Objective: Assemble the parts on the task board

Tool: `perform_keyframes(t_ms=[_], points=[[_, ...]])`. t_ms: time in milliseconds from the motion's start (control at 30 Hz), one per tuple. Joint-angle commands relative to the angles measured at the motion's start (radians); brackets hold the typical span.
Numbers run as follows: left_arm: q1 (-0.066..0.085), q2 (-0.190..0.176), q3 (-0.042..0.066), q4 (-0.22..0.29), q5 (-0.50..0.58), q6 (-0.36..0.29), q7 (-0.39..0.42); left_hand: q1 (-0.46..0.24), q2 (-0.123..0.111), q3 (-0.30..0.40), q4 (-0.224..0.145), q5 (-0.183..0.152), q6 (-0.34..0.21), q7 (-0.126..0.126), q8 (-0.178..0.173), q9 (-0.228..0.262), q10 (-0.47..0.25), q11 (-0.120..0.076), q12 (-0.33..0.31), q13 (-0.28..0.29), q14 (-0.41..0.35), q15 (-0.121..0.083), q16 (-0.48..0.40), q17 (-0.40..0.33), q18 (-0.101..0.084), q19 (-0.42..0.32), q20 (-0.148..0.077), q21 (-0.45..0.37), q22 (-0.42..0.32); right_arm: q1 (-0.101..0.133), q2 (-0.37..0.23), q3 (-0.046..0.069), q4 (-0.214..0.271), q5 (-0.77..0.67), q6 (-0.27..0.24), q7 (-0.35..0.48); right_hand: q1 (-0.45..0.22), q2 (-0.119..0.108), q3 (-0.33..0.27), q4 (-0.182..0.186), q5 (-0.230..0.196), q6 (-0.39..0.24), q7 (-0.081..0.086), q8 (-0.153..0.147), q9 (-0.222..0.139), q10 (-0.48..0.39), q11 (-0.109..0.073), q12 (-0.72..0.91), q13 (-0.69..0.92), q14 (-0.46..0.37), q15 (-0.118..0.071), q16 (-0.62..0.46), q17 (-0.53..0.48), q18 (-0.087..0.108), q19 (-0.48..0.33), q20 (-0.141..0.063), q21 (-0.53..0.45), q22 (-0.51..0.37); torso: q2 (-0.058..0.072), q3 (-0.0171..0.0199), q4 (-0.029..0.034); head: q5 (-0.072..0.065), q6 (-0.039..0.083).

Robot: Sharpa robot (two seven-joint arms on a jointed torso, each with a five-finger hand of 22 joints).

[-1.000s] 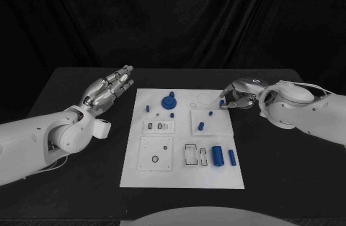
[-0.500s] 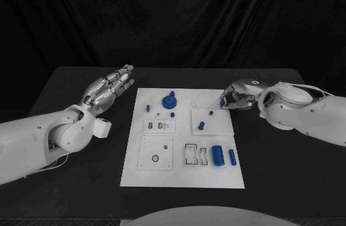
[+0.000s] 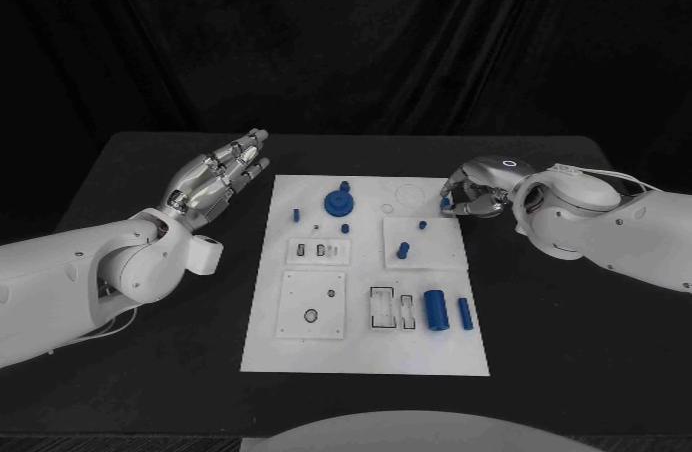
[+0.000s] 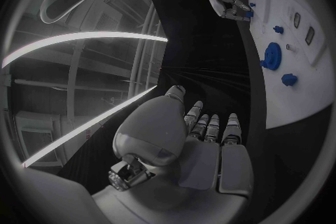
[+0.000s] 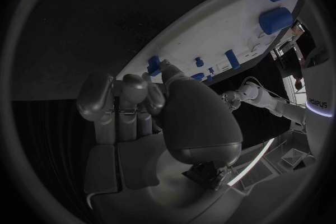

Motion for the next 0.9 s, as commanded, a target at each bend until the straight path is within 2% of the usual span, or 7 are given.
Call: perform_keyframes(t_ms=[33,133,333,600,800,900], points=[[0.0,0.002,0.001,0.001,0.0,0.017,0.004,0.008,0.0,0.005,-0.001,0.005,0.0,0.006,0.006,0.001,0.0,0.008,-0.007,-0.002,0.001,0.006,-0.004,-0.001,0.017,-0.002,0.007,-0.004,-0.001,-0.004,0.002,0.0,-0.003,-0.009,-0.031,-0.039,0.009,0.007,0.004,-0.006,0.012,0.012,0.001,0.01,0.005,0.003,-0.002,0.018,0.043,0.038,-0.006,0.004,-0.002,-0.012,0.0,-0.005,-0.005,0.13,0.0,-0.0002,0.0001,0.0,0.0],[0.0,0.001,0.001,0.001,0.0,0.018,0.002,0.008,0.0,0.005,-0.001,0.005,0.0,0.006,0.006,0.001,0.0,0.008,-0.007,-0.002,0.001,0.006,-0.004,-0.001,0.017,-0.002,0.007,-0.004,-0.001,-0.006,0.004,0.0,-0.005,-0.009,-0.03,-0.042,0.012,0.008,0.004,-0.01,0.024,0.023,0.002,0.018,0.012,0.002,-0.002,0.018,0.042,0.037,-0.006,0.005,-0.005,-0.012,-0.001,-0.005,-0.007,0.131,0.0,-0.0002,-0.0002,0.0,0.001],[0.0,0.001,0.001,0.001,0.0,0.022,-0.002,0.007,-0.001,0.006,-0.001,0.005,0.0,0.008,0.006,0.001,0.0,0.009,-0.007,-0.002,0.001,0.006,-0.004,-0.001,0.017,-0.002,0.008,-0.004,-0.001,-0.008,0.006,0.0,-0.005,-0.009,-0.026,-0.043,0.018,0.012,0.002,-0.023,0.049,0.08,0.003,0.059,0.052,0.002,0.0,0.03,0.051,0.036,-0.005,0.015,-0.007,-0.012,0.0,-0.004,-0.006,0.137,0.0,-0.0002,-0.0001,0.0,0.001],[0.0,0.001,0.001,0.001,0.0,0.026,-0.005,0.007,-0.001,0.007,-0.002,0.005,0.001,0.009,0.007,0.001,0.0,0.01,-0.007,-0.002,0.001,0.007,-0.004,-0.001,0.017,-0.002,0.009,-0.004,-0.001,-0.009,0.006,0.0,-0.003,-0.009,-0.028,-0.034,0.025,0.016,0.0,-0.035,0.051,0.111,0.0,0.09,0.091,0.005,-0.003,0.046,0.065,0.036,-0.006,0.03,-0.002,-0.012,0.001,-0.005,-0.006,0.141,0.0,0.0,-0.0001,0.0,0.0],[0.0,-0.001,0.001,0.001,0.0,0.029,-0.006,0.007,-0.001,0.007,-0.002,0.005,0.001,0.009,0.007,0.001,0.0,0.01,-0.007,-0.002,0.001,0.007,-0.004,-0.001,0.017,-0.002,0.009,-0.004,-0.001,-0.009,0.005,0.001,0.005,-0.009,-0.068,-0.01,0.031,0.023,0.001,-0.043,0.069,0.126,-0.004,0.115,0.114,0.006,-0.005,0.052,0.069,0.035,-0.008,0.04,0.002,-0.013,0.002,-0.006,-0.002,0.144,0.0,-0.0002,-0.0003,0.001,-0.002],[0.0,-0.003,0.001,0.001,0.0,0.03,-0.007,0.008,-0.001,0.008,-0.002,0.006,0.002,0.01,0.007,0.001,0.0,0.011,-0.007,-0.002,0.001,0.008,-0.004,-0.001,0.017,-0.002,0.009,-0.004,-0.001,-0.009,0.001,0.001,0.018,-0.009,-0.105,0.002,0.036,0.024,0.004,-0.048,0.098,0.13,-0.007,0.127,0.129,0.008,-0.007,0.059,0.075,0.036,-0.009,0.049,0.005,-0.014,0.004,-0.007,0.006,0.147,0.0,-0.0002,-0.0004,0.002,-0.002]])
